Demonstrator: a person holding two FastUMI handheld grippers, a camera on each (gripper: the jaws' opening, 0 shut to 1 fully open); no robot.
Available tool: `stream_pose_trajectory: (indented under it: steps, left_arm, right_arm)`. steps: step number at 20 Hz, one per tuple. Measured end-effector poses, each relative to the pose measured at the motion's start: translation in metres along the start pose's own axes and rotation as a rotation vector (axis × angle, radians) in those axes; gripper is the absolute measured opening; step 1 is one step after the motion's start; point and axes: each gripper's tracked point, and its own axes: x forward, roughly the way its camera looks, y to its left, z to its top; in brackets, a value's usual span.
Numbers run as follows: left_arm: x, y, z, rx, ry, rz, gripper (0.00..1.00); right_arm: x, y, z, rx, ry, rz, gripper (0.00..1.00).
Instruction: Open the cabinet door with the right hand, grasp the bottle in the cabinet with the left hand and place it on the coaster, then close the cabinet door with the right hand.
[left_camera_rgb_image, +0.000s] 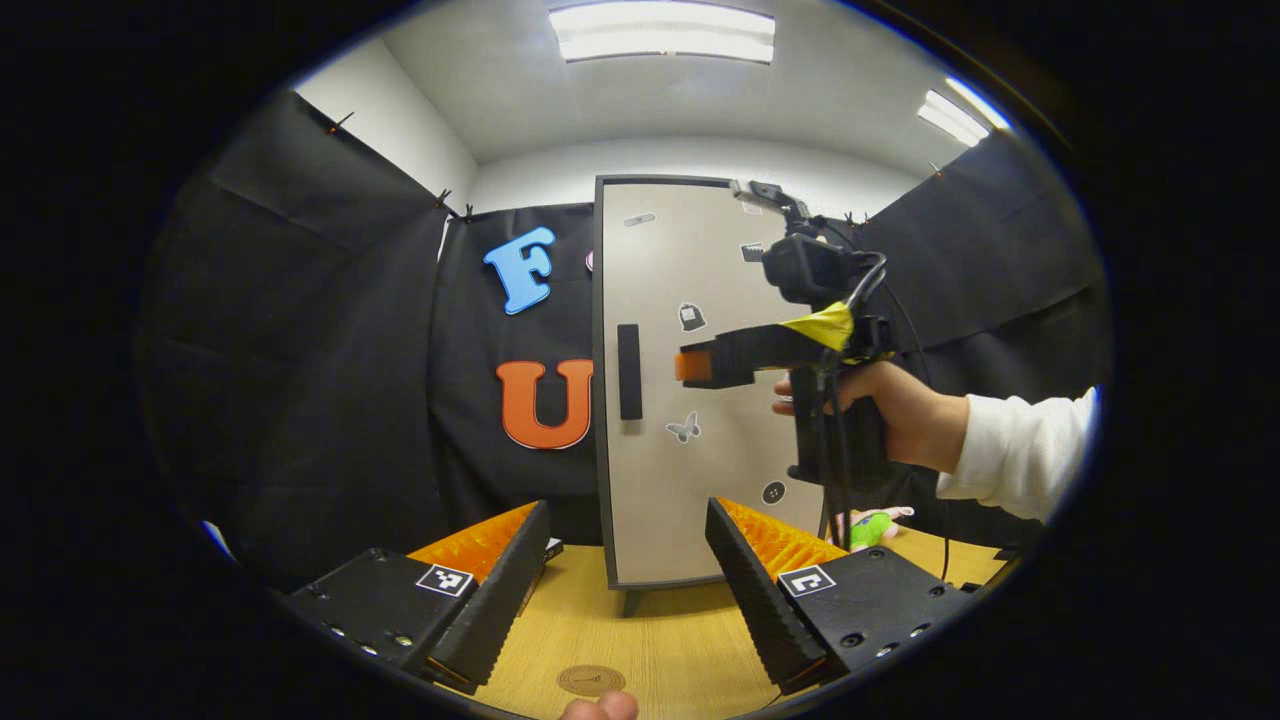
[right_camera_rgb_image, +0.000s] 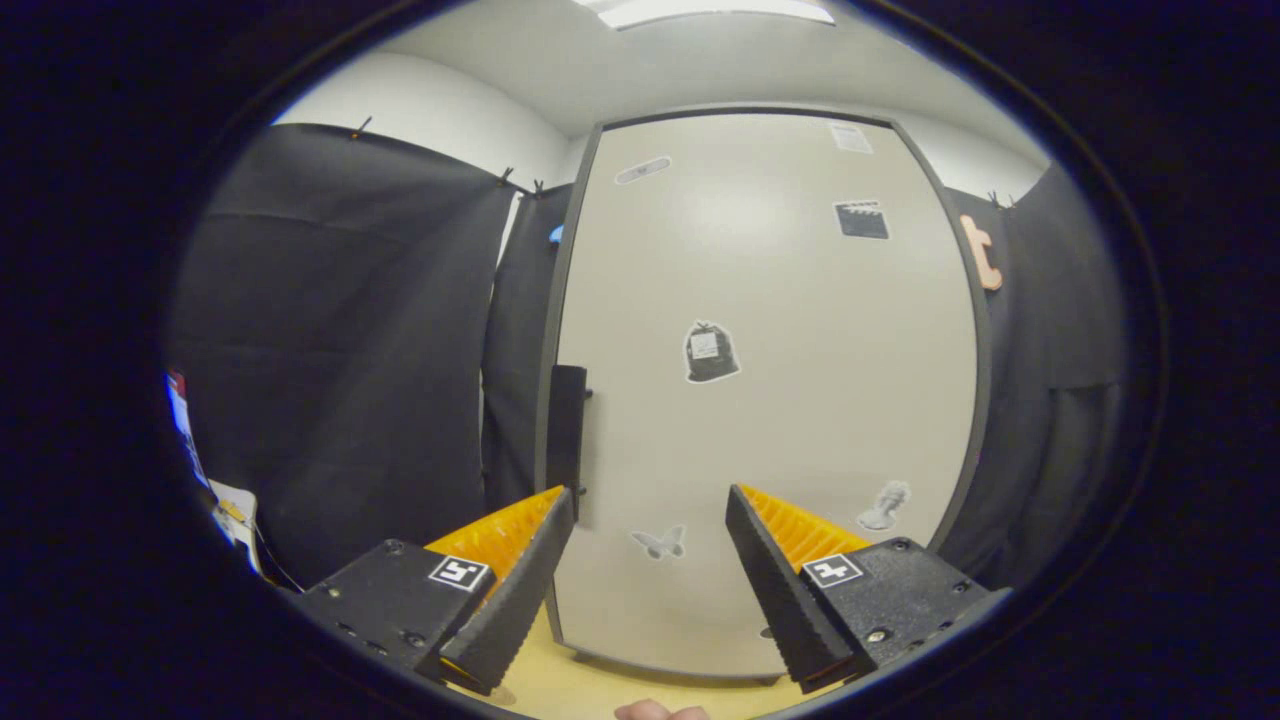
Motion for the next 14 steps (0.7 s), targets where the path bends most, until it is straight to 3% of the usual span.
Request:
stream_pose_trajectory:
  steps: [9,14]
  left_arm:
    - [-0.005,0.006,-0.004,0.016,-0.006,-0.020,0.95]
    - [-0.005,0.009,-0.005,0.012,-0.008,-0.029,0.95]
  right_arm:
    - [0.070,0.043,-0.011,0.030,0.055,0.033,0.99]
    - [0.083,0.053,-0.018,0.045,0.073,0.032,0.92]
